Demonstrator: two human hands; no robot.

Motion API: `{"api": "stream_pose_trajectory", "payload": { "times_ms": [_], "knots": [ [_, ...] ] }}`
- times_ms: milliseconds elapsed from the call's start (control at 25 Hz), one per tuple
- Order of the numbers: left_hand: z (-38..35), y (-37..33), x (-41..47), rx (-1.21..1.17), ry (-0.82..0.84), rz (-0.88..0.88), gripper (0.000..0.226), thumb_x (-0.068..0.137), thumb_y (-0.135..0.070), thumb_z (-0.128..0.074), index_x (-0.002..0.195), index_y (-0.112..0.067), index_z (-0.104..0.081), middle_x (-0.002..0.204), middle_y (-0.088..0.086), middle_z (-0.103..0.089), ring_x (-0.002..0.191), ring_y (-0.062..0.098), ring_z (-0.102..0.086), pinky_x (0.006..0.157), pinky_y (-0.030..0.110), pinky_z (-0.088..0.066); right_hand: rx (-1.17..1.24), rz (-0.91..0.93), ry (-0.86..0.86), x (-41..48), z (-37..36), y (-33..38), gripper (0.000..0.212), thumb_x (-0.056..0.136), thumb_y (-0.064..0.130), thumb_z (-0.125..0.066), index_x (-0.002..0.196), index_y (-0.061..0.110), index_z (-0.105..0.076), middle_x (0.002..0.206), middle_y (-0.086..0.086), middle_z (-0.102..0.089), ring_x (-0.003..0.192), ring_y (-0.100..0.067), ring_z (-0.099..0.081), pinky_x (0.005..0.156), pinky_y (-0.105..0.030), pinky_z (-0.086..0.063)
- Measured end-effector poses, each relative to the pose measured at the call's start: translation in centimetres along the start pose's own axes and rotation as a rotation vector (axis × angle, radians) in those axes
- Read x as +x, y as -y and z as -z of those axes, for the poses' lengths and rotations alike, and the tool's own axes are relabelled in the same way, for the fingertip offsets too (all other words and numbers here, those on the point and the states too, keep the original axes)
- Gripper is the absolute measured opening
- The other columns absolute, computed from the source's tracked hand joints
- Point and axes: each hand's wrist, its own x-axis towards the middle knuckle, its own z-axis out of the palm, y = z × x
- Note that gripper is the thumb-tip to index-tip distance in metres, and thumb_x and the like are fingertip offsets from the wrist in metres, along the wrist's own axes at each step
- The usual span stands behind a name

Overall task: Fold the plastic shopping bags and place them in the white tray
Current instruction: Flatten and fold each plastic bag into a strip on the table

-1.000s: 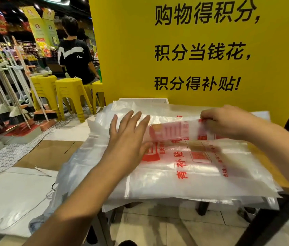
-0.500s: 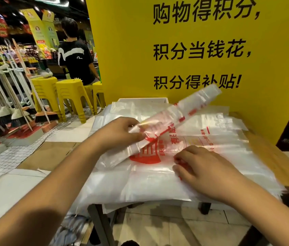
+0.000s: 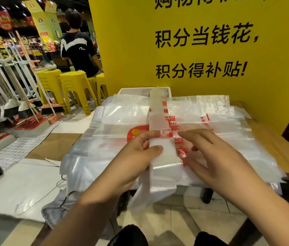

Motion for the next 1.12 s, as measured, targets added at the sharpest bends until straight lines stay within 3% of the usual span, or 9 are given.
{"api": "stream_pose_trajectory", "payload": {
  "times_ms": [80,160,360,480,560,720,840,1000,1120],
  "knots": [
    [-0.5,0.3,-0.3,0.047,-0.012,-0.054,0.043,0.098,-0.005,-0.058,0.138,-0.020,-0.052,0.127,-0.001,-0.068,0.113,0.017,-0.067,0.103,0.042,-0.051,0.163,0.027,0.021,-1.7,0.2,0.9,0.057,0.084,0.028,-0.070,0.136,0.041,-0.052,0.139,0.025,-0.045,0.119,0.006,-0.049,0.089,-0.009,-0.040],
    [-1.0,0.3,-0.5,0.086,-0.011,-0.095,0.045,0.098,-0.010,-0.060,0.140,-0.024,-0.051,0.131,-0.003,-0.066,0.115,0.015,-0.066,0.104,0.042,-0.050,0.307,0.011,-0.014,-2.8,-0.1,1.5,0.055,0.080,0.019,-0.079,0.128,0.038,-0.061,0.135,0.023,-0.051,0.118,0.003,-0.052,0.084,-0.003,-0.036],
    [-2.2,0.1,-0.9,-0.088,0.016,-0.043,0.035,0.101,-0.018,-0.054,0.136,-0.020,-0.055,0.125,0.003,-0.069,0.113,0.019,-0.068,0.100,0.040,-0.053,0.503,-0.009,-0.081,-3.4,0.0,3.0,0.049,0.074,-0.005,-0.075,0.105,0.033,-0.073,0.118,0.014,-0.064,0.106,-0.010,-0.061,0.072,-0.010,-0.041],
    [-1.8,0.2,-2.0,-0.251,0.015,-0.039,0.028,0.103,-0.014,-0.047,0.128,-0.016,-0.058,0.121,0.010,-0.071,0.109,0.026,-0.070,0.077,0.037,-0.062,0.580,-0.084,-0.127,-4.1,-0.3,3.0,0.041,0.076,-0.008,-0.076,0.089,0.032,-0.074,0.114,0.012,-0.065,0.101,-0.010,-0.061,0.066,-0.019,-0.044],
    [-0.8,1.0,-3.6,-0.144,-0.007,-0.059,0.035,0.099,0.004,-0.045,0.121,-0.016,-0.063,0.121,0.007,-0.071,0.107,0.022,-0.071,0.071,0.033,-0.062,0.606,-0.113,-0.157,-4.5,-0.6,2.9,0.043,0.074,-0.012,-0.075,0.083,0.030,-0.073,0.116,0.010,-0.064,0.107,-0.011,-0.060,0.071,-0.023,-0.047],
    [0.0,2.7,-6.7,0.091,0.128,-0.139,0.046,0.086,0.011,-0.064,0.107,-0.029,-0.073,0.122,-0.003,-0.070,0.111,0.016,-0.068,0.086,0.030,-0.058,0.662,-0.148,-0.194,-4.8,-1.5,3.1,0.054,0.071,-0.022,-0.071,0.077,0.032,-0.073,0.119,0.009,-0.063,0.116,-0.013,-0.058,0.080,-0.019,-0.047],
    [-0.2,4.1,-7.1,0.267,0.042,-0.306,0.044,0.079,0.006,-0.077,0.099,-0.034,-0.075,0.126,-0.015,-0.062,0.110,0.015,-0.067,0.081,0.029,-0.058,0.803,-0.220,-0.225,-5.4,-2.0,3.5,0.047,0.073,-0.020,-0.069,0.070,0.027,-0.074,0.120,0.010,-0.065,0.119,-0.010,-0.058,0.082,-0.014,-0.048],
    [-1.1,5.0,-7.0,0.241,0.007,-0.309,0.048,0.082,0.004,-0.070,0.105,-0.038,-0.073,0.121,-0.002,-0.063,0.097,0.019,-0.068,0.067,0.025,-0.054,0.803,-0.224,-0.177,-6.5,-1.8,3.8,0.049,0.074,-0.020,-0.063,0.070,0.027,-0.077,0.125,0.011,-0.067,0.120,-0.006,-0.060,0.089,-0.013,-0.047],
    [-1.7,5.4,-6.8,0.269,-0.038,-0.354,0.030,0.079,-0.011,-0.068,0.097,-0.034,-0.075,0.119,-0.009,-0.060,0.095,0.017,-0.064,0.067,0.019,-0.051,0.877,-0.255,-0.217,-6.7,-1.7,4.1,0.030,0.086,0.009,-0.073,0.096,0.037,-0.076,0.128,0.012,-0.065,0.116,-0.009,-0.062,0.089,-0.022,-0.052]
  ]
}}
